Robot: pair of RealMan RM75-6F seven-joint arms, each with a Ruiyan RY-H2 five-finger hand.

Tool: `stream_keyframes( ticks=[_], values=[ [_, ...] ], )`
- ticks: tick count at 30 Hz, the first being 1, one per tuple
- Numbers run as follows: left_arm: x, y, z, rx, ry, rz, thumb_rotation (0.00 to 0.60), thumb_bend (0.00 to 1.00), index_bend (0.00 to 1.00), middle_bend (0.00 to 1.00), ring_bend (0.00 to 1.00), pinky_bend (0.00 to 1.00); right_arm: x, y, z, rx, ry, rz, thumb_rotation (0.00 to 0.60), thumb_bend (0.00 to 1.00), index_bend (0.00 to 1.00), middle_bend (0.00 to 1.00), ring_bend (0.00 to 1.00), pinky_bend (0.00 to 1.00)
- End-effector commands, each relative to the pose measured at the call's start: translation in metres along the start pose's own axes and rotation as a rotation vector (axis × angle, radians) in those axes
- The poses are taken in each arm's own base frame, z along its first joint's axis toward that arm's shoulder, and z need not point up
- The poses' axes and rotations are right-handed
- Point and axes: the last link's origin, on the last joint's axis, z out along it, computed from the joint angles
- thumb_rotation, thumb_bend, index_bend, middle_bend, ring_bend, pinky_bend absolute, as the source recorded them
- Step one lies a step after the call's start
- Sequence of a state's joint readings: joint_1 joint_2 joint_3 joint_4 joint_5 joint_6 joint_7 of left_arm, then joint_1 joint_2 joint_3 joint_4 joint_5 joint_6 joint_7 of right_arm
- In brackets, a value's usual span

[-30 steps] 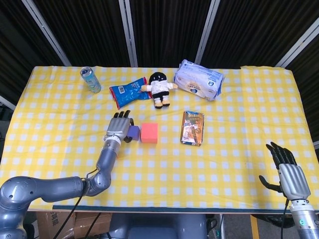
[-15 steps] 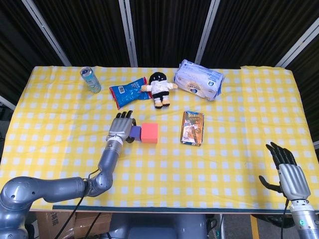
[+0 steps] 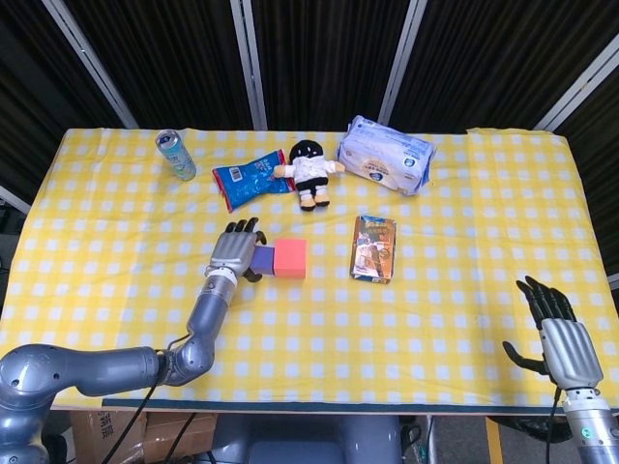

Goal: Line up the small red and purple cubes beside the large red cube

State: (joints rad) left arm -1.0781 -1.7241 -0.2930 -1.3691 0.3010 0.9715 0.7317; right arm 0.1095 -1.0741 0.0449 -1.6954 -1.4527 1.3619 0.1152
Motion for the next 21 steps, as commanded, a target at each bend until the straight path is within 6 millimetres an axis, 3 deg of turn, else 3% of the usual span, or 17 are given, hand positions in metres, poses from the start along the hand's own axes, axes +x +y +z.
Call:
stream_keyframes(
  ticks=[1,8,11,21],
  values=[
    [0.001,-0.010,-0.007,0.001,0.001,-0.017,0.600,0.25,0.28,0.00,0.00,0.00,0.000,0.000,0.000,0.000,0.001,0.000,0.600,0.34,0.00,0.00,0.00,0.00],
    [0.010,-0.043,-0.035,-0.018,0.041,-0.012,0.600,0.25,0.28,0.00,0.00,0.00,0.000,0.000,0.000,0.001,0.001,-0.006,0.600,0.34,0.00,0.00,0.00,0.00],
    [0.012,-0.071,-0.055,-0.020,0.080,0.065,0.600,0.25,0.28,0.00,0.00,0.00,-0.001,0.000,0.000,-0.001,0.002,-0.006,0.600,0.34,0.00,0.00,0.00,0.00],
    [0.004,-0.104,-0.086,-0.002,0.100,0.079,0.600,0.25,0.28,0.00,0.00,0.00,-0.002,-0.002,0.000,0.004,0.001,-0.015,0.600,0.34,0.00,0.00,0.00,0.00]
  ],
)
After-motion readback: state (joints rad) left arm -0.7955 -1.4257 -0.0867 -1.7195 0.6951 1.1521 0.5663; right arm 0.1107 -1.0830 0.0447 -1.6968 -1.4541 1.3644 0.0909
